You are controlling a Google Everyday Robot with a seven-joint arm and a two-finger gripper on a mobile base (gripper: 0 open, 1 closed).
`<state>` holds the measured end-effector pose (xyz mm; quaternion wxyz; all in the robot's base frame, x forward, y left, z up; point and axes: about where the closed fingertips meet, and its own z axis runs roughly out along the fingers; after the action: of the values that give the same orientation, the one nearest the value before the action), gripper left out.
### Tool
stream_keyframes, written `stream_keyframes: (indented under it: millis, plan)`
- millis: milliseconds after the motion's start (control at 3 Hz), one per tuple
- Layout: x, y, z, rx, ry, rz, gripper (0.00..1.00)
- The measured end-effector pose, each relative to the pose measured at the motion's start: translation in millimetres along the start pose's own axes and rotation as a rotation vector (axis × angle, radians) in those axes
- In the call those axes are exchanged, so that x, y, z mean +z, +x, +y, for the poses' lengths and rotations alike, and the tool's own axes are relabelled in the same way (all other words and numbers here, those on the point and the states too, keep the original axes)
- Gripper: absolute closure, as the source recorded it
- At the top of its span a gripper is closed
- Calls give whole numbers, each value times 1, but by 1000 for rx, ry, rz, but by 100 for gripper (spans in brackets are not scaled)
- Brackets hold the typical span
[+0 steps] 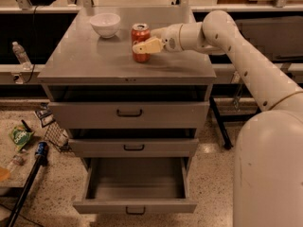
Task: Place coke can into bottom drawer
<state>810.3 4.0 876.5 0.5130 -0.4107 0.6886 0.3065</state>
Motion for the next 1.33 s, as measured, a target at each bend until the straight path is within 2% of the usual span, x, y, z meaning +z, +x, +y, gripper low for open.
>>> stream_keyframes:
  millis: [333,667,1000,1333]
  plan:
    - [2,8,3,5,-21,-6,49]
    - [-45,-28,34,-61,-22,-69,80]
    - [-78,-39,76,-81,-50,-106,100]
    - [-109,-35,121,-85,-91,-108,100]
